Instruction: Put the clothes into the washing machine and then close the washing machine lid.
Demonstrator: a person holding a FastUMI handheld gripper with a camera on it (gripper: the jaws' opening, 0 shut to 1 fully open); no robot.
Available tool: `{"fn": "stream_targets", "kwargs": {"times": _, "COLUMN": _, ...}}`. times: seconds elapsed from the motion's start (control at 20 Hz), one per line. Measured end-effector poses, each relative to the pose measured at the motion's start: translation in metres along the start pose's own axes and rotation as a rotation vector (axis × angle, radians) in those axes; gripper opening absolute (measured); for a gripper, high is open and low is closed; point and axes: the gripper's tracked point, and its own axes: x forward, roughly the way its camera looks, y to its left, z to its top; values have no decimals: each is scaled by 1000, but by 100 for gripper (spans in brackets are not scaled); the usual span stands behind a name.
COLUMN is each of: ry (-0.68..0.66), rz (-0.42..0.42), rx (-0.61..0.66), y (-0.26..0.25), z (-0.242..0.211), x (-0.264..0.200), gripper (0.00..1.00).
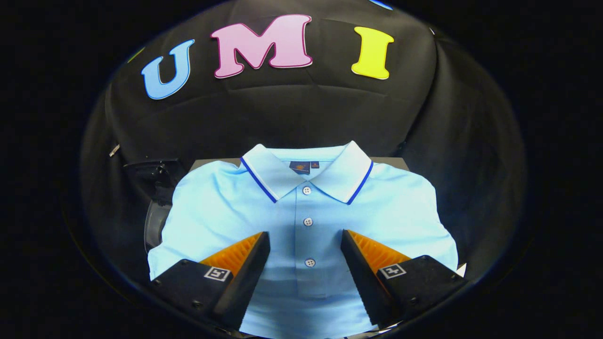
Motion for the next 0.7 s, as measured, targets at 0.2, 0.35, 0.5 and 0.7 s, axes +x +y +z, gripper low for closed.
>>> {"fn": "stream_targets", "kwargs": {"times": 0.2, "ry": 33, "rz": -10, "rx": -4, "y": 1, "z": -1, "x": 0, "gripper": 72}}
{"fn": "stream_targets", "kwargs": {"times": 0.35, "ry": 36, "rz": -17, "rx": 45, "y": 3, "z": 3, "x": 2, "gripper": 51}}
{"fn": "stream_targets", "kwargs": {"times": 0.5, "ry": 39, "rz": -21, "rx": 50, "y": 2, "z": 0, "x": 3, "gripper": 30}}
{"fn": "stream_targets", "kwargs": {"times": 0.7, "ry": 58, "rz": -18, "rx": 37, "y": 6, "z": 1, "x": 9, "gripper": 19}}
